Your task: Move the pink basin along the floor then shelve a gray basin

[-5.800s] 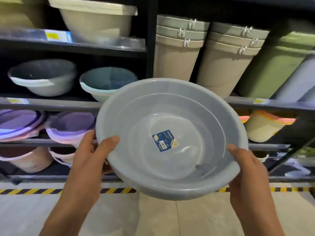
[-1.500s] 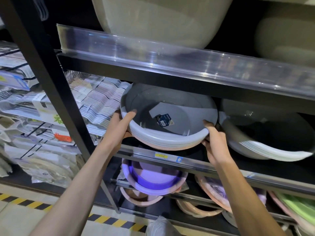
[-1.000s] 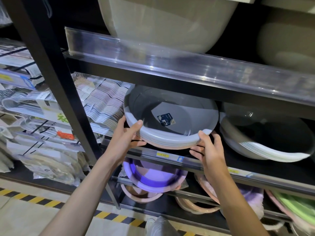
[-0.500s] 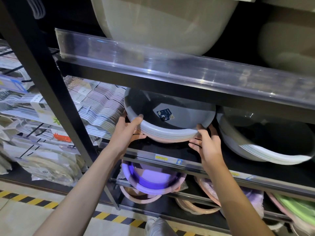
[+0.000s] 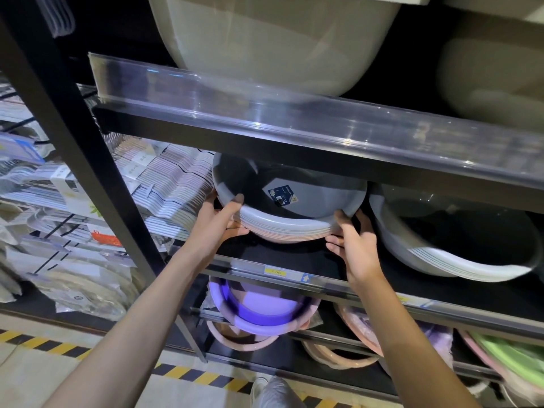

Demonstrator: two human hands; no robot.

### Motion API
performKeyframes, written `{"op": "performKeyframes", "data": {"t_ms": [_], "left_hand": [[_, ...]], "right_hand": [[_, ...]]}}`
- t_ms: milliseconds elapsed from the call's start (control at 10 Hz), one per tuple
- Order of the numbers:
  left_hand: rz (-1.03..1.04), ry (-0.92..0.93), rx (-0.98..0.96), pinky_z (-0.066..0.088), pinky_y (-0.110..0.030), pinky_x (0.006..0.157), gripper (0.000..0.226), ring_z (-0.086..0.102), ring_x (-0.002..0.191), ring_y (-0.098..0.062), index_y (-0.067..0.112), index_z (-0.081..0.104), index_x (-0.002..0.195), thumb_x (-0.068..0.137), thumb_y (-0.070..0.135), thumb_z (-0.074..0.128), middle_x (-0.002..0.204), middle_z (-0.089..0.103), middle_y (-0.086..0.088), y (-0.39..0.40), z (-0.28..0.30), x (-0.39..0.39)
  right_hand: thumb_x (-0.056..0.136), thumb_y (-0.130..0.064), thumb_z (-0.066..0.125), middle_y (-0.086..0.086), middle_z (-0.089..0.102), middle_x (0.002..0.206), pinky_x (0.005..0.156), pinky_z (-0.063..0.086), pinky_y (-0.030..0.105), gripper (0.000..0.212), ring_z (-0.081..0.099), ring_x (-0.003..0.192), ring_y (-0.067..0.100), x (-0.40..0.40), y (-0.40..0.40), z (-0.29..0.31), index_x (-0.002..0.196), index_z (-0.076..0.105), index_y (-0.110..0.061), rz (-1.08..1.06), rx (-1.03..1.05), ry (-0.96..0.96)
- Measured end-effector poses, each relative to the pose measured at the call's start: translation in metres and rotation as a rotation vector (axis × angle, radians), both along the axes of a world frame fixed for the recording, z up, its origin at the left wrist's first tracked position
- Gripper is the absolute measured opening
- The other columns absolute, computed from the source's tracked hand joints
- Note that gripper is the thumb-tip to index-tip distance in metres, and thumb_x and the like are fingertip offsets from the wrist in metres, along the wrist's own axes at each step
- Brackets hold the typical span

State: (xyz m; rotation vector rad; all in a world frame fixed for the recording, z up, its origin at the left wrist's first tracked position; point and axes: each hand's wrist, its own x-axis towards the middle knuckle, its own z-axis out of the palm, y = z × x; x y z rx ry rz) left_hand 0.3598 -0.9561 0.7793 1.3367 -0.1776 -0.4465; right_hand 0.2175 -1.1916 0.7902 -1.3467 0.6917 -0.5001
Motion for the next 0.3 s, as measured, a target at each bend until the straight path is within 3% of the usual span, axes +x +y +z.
{"op": "performKeyframes", "data": {"t_ms": [100,200,300], "left_hand": [[-0.013,-0.004,0.054,0.063,-0.041,0.077,0.073,0.076,0.089,-0.029,0.011,0.050,0.137,0.079,0.044,0.078,0.107,0.075,-0.016,0.004,0.004,0.002],[-0.038,-0.063,0.256,0.063,-0.042,0.080,0.085,0.075,0.085,-0.024,0.014,0.054,0.133,0.070,0.067,0.076,0.117,0.069,-0.023,0.010,0.018,0.000],[-0.039,-0.265,0.784,0.056,-0.046,0.091,0.103,0.071,0.096,-0.029,0.008,0.055,0.131,0.070,0.090,0.049,0.111,0.071,-0.015,0.023,0.039,-0.010]], "right_hand": [[0.071,-0.065,0.069,0.003,0.071,0.101,0.070,0.057,0.030,0.071,0.069,0.075,0.013,-0.007,-0.001,0.008,0.132,0.055,-0.032,0.044,-0.119,0.093],[0.070,-0.076,0.057,0.009,0.072,0.106,0.086,0.055,0.042,0.086,0.068,0.088,0.024,-0.012,-0.001,0.021,0.140,0.050,-0.028,0.071,-0.318,0.232],[0.077,-0.083,0.034,0.018,0.060,0.138,0.104,0.043,0.045,0.095,0.056,0.123,0.039,-0.024,0.002,0.034,0.152,0.039,-0.024,0.117,-0.588,0.495]]}}
